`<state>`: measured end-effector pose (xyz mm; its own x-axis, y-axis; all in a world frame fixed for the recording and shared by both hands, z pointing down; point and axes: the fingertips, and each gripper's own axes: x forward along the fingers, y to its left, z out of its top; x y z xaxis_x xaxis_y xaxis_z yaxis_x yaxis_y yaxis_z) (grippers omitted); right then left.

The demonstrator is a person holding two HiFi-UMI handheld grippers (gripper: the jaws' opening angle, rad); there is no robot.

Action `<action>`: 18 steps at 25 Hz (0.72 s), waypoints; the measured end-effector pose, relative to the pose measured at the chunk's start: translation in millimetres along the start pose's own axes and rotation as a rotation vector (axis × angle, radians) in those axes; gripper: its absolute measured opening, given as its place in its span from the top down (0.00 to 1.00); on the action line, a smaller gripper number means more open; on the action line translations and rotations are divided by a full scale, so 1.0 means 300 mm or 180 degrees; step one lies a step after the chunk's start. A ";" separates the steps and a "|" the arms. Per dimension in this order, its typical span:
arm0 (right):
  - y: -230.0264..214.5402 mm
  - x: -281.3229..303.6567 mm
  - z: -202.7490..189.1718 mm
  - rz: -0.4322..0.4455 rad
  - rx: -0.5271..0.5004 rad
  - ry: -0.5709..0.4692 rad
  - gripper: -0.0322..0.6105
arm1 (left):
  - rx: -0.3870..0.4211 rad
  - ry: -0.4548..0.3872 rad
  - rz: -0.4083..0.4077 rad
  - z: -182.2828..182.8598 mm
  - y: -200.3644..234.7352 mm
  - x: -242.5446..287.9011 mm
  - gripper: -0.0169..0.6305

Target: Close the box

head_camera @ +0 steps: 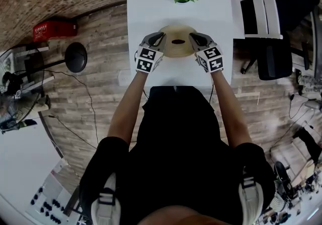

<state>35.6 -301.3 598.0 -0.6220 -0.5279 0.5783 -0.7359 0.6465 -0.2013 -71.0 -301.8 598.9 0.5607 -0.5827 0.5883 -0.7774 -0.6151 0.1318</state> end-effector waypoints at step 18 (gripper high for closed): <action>0.178 -0.319 -0.076 0.0080 -0.0178 -0.0330 0.95 | -0.0201 -0.0269 0.0080 -0.095 -0.223 -0.288 0.94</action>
<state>61.9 -203.7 549.8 -0.6666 -0.5633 0.4882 -0.7054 0.6885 -0.1687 -75.7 -195.2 562.1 0.5608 -0.6419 0.5229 -0.8065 -0.5665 0.1695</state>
